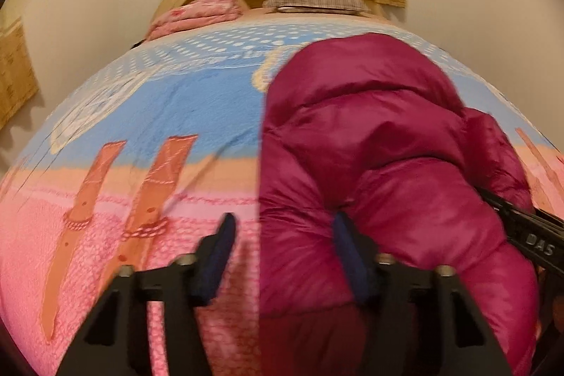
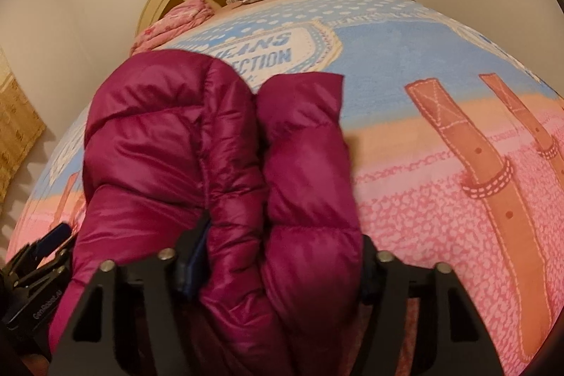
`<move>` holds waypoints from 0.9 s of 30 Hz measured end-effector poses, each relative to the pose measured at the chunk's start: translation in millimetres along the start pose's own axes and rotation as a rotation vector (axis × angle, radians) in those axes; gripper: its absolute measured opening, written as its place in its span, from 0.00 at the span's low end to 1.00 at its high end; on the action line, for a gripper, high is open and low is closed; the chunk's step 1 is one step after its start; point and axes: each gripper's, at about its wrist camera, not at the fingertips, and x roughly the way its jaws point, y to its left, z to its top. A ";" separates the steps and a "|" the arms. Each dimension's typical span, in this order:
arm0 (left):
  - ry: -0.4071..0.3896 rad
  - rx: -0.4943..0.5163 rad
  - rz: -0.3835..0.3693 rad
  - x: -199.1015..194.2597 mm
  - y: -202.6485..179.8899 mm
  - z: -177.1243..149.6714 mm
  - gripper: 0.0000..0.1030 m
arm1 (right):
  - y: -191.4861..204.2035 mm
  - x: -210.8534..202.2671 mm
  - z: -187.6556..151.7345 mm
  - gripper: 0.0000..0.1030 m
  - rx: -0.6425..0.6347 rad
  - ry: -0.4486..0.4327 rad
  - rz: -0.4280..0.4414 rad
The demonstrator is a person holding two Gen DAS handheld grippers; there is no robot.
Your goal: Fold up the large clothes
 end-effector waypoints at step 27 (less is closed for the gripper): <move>-0.032 -0.139 -0.114 -22.1 20.6 4.2 0.88 | -0.5 2.0 -3.0 0.49 -0.006 -0.001 0.062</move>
